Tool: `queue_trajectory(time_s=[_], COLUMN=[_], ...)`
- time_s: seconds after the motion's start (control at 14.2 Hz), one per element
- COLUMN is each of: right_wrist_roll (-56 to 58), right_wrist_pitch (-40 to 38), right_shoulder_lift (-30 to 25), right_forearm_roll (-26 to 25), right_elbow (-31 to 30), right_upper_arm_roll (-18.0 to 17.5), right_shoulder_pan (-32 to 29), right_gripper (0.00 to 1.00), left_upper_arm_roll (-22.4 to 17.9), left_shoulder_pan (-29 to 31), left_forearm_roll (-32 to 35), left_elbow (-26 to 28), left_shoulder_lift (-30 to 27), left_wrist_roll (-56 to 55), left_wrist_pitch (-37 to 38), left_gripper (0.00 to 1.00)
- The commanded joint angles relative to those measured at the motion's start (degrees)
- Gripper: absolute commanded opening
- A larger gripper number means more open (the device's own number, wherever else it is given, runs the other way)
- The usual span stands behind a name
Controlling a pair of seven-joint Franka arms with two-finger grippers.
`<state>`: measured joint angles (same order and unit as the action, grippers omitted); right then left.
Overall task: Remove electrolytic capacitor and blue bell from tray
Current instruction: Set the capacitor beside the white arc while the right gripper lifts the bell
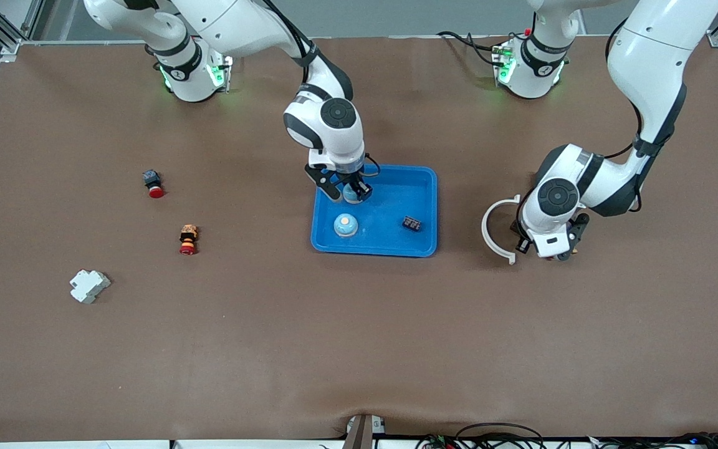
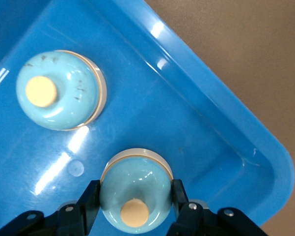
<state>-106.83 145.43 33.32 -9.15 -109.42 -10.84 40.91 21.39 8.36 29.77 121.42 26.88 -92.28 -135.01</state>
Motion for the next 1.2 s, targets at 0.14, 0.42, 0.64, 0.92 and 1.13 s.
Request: queue_trajectory(time_s=[0.14, 0.42, 0.64, 0.92, 1.13], right_wrist_roll=[-1.72, 11.41, 23.74, 44.98, 56.62], right_wrist_pitch=[-6.70, -23.05, -31.06, -31.61, -30.03], right_shoulder_lift=[-2.56, -10.45, -16.17, -21.54, -22.34], right_forearm_roll=[-0.96, 4.64, 6.34, 6.25, 5.64], right_elbow=[2.45, 3.69, 2.12, -3.15, -4.66], right_upper_arm_roll=[0.12, -0.23, -0.14, 0.30, 0.30], right_shoulder_pan=[-0.65, -5.48, -10.92, -22.95, -31.31], right_gripper=[0.00, 0.00, 0.00, 0.00, 0.00], left_upper_arm_roll=[1.19, 5.05, 8.57, 10.42, 10.34], left_shoulder_pan=[0.95, 0.69, -0.01, -5.09, -8.27], left_forearm_roll=[0.29, -5.41, -8.76, -8.77, -8.42], left_elbow=[-0.04, -2.14, -3.72, -6.89, -9.61], left_shoulder_lift=[-6.04, -5.96, -5.43, -2.10, 0.80], left_wrist_roll=[0.17, -0.62, -3.33, -13.26, -17.57], left_wrist_pitch=[0.45, 1.15, 1.15, 1.15, 1.15], left_gripper=[1.00, 1.00, 1.00, 1.00, 1.00])
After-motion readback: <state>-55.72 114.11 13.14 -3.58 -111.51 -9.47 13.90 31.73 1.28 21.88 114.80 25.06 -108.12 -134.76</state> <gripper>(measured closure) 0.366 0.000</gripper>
